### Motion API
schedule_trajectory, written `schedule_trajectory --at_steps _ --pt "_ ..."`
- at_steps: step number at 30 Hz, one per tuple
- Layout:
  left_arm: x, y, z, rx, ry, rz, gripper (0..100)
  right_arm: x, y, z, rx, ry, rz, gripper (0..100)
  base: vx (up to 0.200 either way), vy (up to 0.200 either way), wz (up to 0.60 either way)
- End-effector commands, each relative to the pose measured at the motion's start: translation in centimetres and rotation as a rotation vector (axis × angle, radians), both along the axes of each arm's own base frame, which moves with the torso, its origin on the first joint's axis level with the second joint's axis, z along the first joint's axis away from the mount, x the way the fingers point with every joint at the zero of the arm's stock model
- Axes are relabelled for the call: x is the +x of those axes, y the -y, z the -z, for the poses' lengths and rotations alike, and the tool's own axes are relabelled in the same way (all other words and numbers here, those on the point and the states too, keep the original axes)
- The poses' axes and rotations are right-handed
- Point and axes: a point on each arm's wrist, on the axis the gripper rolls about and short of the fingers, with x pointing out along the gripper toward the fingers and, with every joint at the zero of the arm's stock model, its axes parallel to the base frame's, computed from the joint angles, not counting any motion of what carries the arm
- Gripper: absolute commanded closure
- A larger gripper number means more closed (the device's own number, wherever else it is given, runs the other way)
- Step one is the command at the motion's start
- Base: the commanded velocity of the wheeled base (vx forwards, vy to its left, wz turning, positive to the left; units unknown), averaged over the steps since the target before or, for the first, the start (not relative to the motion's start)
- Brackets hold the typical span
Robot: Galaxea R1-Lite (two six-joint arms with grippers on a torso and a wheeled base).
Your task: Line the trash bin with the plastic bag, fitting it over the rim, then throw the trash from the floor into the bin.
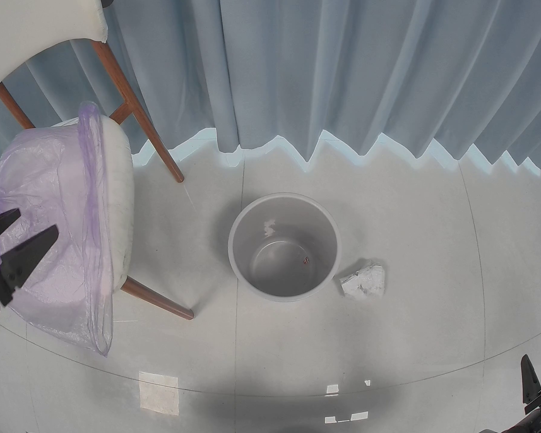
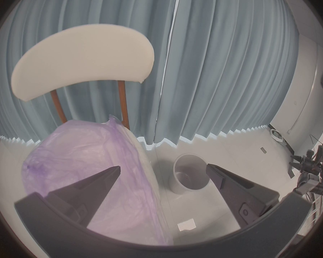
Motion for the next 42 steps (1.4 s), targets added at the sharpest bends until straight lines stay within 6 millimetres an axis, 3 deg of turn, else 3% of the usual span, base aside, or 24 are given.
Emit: schedule_trajectory --at_steps 1,9,11,15,26,38,39,42 --pt "6.9 2.2 -0.9 0.029 -0.127 0.009 0 0.0 0.0 0.5 -0.001 -0.001 -0.001 0 0.0 0.0 0.0" --pt "10.8 5.4 -0.9 0.118 -0.165 -0.171 0 0.0 0.0 0.5 -0.001 -0.001 -0.002 0 0.0 0.0 0.0" --pt "11.5 6.8 -0.4 0.16 -0.178 -0.236 0 0.0 0.0 0.5 -0.001 -0.001 -0.002 0 0.0 0.0 0.0" --pt "12.7 7.5 0.9 0.208 -0.219 -0.292 0 0.0 0.0 0.5 -0.001 -0.001 -0.002 0 0.0 0.0 0.0" --pt "15.5 5.8 2.5 0.311 -0.276 -0.448 0 0.0 0.0 0.5 -0.001 -0.001 -0.002 0 0.0 0.0 0.0" --pt "16.6 5.4 3.4 0.324 -0.302 -0.467 0 0.0 0.0 0.5 -0.001 -0.001 -0.002 0 0.0 0.0 0.0" --pt "16.6 5.2 3.6 0.333 -0.309 -0.47 100 0.0 0.0 0.5 0.0 -0.001 -0.002 0 0.0 0.0 0.0" --pt "16.5 4.9 4.1 0.332 -0.316 -0.456 100 0.0 0.0 0.5 0.0 -0.001 -0.002 0 0.0 0.0 0.0"
